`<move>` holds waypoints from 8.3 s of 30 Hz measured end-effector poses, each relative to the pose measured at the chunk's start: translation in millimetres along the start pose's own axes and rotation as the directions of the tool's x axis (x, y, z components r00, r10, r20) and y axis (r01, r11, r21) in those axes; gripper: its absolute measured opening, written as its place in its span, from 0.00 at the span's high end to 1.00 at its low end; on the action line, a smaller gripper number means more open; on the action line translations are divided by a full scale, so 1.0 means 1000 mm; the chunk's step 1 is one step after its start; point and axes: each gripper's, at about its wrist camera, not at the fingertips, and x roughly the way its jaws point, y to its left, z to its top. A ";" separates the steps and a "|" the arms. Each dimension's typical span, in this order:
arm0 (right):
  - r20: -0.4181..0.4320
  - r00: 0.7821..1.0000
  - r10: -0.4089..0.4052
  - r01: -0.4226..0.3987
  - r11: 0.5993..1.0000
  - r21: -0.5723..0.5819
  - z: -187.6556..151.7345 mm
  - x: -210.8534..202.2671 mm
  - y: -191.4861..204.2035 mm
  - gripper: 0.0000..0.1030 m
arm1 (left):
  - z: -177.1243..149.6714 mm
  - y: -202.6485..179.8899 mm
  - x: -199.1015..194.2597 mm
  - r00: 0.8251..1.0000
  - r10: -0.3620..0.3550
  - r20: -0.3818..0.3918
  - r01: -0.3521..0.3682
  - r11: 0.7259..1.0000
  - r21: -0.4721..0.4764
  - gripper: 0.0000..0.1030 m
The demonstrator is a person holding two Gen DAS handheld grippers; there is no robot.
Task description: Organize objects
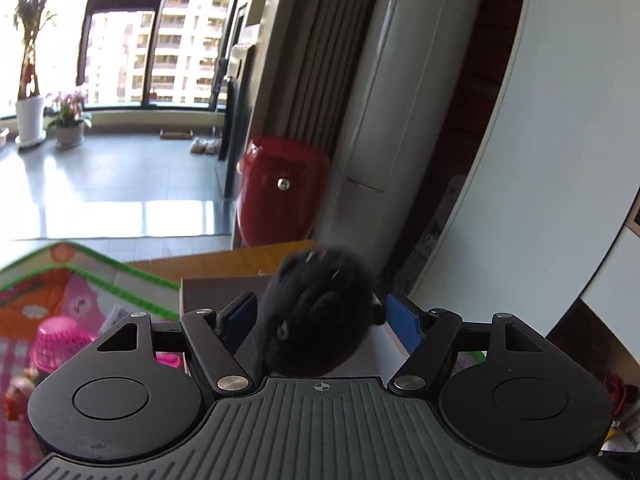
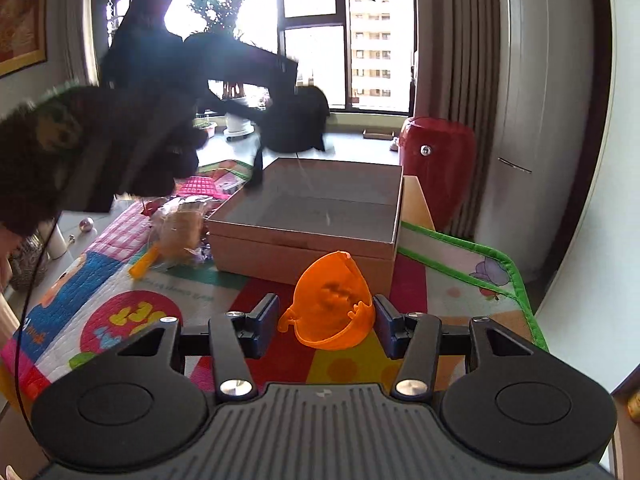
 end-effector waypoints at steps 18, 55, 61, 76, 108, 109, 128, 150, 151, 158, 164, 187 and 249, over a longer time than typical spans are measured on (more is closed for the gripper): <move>0.009 1.000 0.002 -0.002 0.995 0.095 0.122 0.120 -0.007 0.14 | -0.148 0.094 -0.143 0.961 0.273 -0.034 -0.273 0.962 0.021 0.27; -0.045 0.998 0.046 -0.055 0.967 -0.247 -0.016 0.082 0.085 0.00 | -0.123 0.099 -0.073 0.979 0.205 -0.018 -0.204 0.960 -0.192 0.45; -0.093 0.966 0.242 -0.257 0.938 -0.231 0.007 0.111 0.134 0.05 | -0.126 0.133 -0.166 0.947 0.309 0.086 -0.276 0.921 -0.274 0.45; -0.234 0.933 0.274 -0.319 0.930 -0.181 0.036 0.184 0.200 0.82 | -0.172 0.163 -0.202 0.947 0.321 0.010 -0.294 0.878 -0.378 0.45; -0.024 0.999 0.023 -0.023 1.000 -0.003 -0.012 -0.003 -0.008 0.84 | -0.019 -0.001 -0.060 0.994 -0.098 0.041 0.100 0.994 -0.047 0.43; -0.028 0.999 0.019 -0.019 1.000 0.002 -0.011 -0.001 -0.009 0.84 | -0.017 0.000 -0.042 0.996 -0.081 0.025 0.082 0.996 -0.035 0.42; 0.073 0.996 -0.056 0.052 0.997 0.056 0.118 0.086 -0.021 0.63 | -0.145 0.103 -0.112 0.974 0.218 -0.063 -0.222 0.974 -0.056 0.46; -0.161 0.987 -0.025 0.020 0.999 -0.032 -0.016 0.118 0.031 0.00 | -0.086 0.152 -0.028 0.938 0.342 -0.058 -0.344 0.939 -0.029 0.46; -0.178 0.984 -0.019 0.014 0.999 -0.031 -0.019 0.120 0.032 0.00 | -0.085 0.153 -0.020 0.933 0.352 -0.074 -0.354 0.935 -0.022 0.43; -0.178 0.984 0.007 -0.014 0.999 -0.036 -0.023 0.119 0.036 0.00 | -0.084 0.156 -0.002 0.932 0.350 -0.097 -0.355 0.934 -0.040 0.43; -0.199 0.980 -0.004 -0.001 1.000 -0.025 -0.020 0.123 0.037 0.00 | -0.094 0.154 -0.024 0.943 0.315 -0.109 -0.323 0.944 -0.067 0.45; -0.141 0.971 0.193 -0.210 0.971 -0.116 0.050 0.123 0.129 0.01 | -0.183 0.158 -0.142 0.940 0.330 0.088 -0.294 0.913 -0.282 0.46; -0.139 0.990 0.025 -0.064 0.959 -0.278 0.047 0.204 0.195 0.78 | -0.191 0.171 -0.142 0.952 0.288 0.104 -0.229 0.895 -0.381 0.44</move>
